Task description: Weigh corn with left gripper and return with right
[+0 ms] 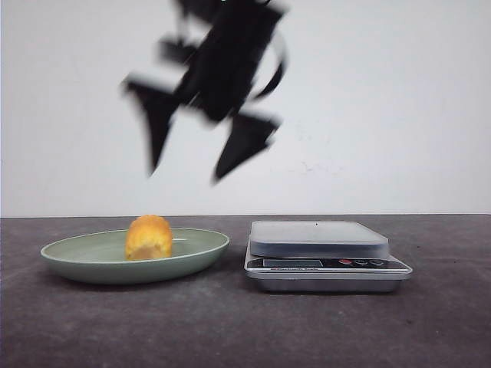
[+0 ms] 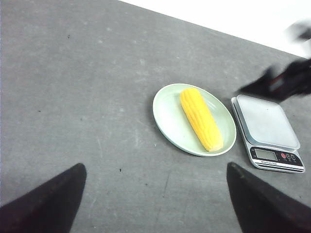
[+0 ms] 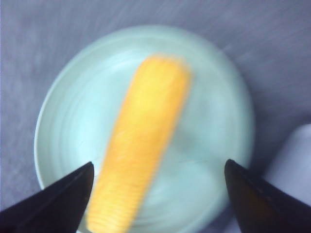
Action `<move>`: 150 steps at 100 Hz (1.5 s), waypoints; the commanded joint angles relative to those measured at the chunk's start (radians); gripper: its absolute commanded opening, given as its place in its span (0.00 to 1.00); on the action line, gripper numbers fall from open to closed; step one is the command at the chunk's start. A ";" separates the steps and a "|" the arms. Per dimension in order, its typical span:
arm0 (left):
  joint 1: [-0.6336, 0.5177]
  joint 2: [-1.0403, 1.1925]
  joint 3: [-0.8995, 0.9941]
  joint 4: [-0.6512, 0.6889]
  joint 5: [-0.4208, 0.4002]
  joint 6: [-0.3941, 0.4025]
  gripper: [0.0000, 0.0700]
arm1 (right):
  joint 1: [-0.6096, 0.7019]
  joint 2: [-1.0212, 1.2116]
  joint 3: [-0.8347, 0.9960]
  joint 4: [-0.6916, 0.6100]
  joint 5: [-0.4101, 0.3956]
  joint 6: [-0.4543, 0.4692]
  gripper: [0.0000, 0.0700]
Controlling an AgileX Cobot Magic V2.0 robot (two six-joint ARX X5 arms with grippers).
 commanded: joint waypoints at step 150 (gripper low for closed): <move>-0.005 0.002 -0.104 0.290 0.025 0.115 0.00 | -0.417 -1.661 -0.559 -0.564 0.172 -0.026 0.02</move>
